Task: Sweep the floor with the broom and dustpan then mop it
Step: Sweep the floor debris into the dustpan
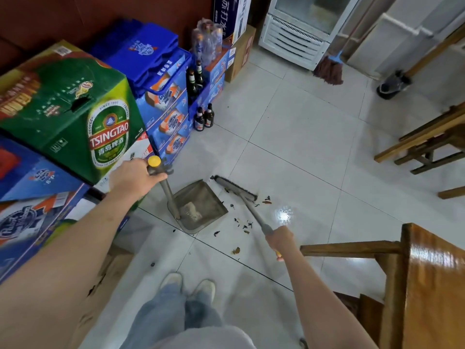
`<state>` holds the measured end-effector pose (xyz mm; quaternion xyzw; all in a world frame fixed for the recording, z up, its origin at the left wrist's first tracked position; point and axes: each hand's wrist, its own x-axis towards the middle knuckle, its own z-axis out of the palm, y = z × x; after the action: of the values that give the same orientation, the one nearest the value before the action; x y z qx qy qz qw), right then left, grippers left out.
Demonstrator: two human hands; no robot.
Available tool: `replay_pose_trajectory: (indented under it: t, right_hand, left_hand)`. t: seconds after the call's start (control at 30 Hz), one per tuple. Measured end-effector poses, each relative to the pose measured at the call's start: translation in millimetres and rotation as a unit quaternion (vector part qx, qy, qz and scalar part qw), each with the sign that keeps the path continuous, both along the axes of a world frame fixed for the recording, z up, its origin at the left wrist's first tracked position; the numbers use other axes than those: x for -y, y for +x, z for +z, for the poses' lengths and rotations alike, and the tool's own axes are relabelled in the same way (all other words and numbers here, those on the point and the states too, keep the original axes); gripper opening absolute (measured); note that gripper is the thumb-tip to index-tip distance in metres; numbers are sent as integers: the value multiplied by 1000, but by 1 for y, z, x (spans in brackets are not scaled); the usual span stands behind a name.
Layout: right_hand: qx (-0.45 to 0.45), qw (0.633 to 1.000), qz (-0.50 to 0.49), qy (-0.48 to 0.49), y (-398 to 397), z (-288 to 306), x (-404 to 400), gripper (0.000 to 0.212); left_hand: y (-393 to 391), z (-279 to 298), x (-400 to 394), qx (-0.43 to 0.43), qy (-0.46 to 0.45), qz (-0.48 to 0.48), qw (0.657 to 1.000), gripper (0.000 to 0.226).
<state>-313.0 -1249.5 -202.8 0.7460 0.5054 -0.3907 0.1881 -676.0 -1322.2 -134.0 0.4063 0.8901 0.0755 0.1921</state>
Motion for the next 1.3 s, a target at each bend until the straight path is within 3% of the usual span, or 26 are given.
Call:
replay_pose_trajectory:
  t: [0.3,0.83,1.2,1.3]
  right_hand:
    - [4,1000,-9,27,-27,6,-12,42]
    - [42,997,59,13,-26,4,6,14]
    - [21,999,-13,26,5,14,17,40]
    - [20,999,-31,32,9,15,9,38]
  left_hand:
    - [-16,-7,11,9,-5,19,1000,49]
    - [-24,-6,10,2,-3,7,1000,47]
    - [-15,-2,5,17,4,-24,1000,48]
    - [-11,-4,3,16,8,-38,999,48]
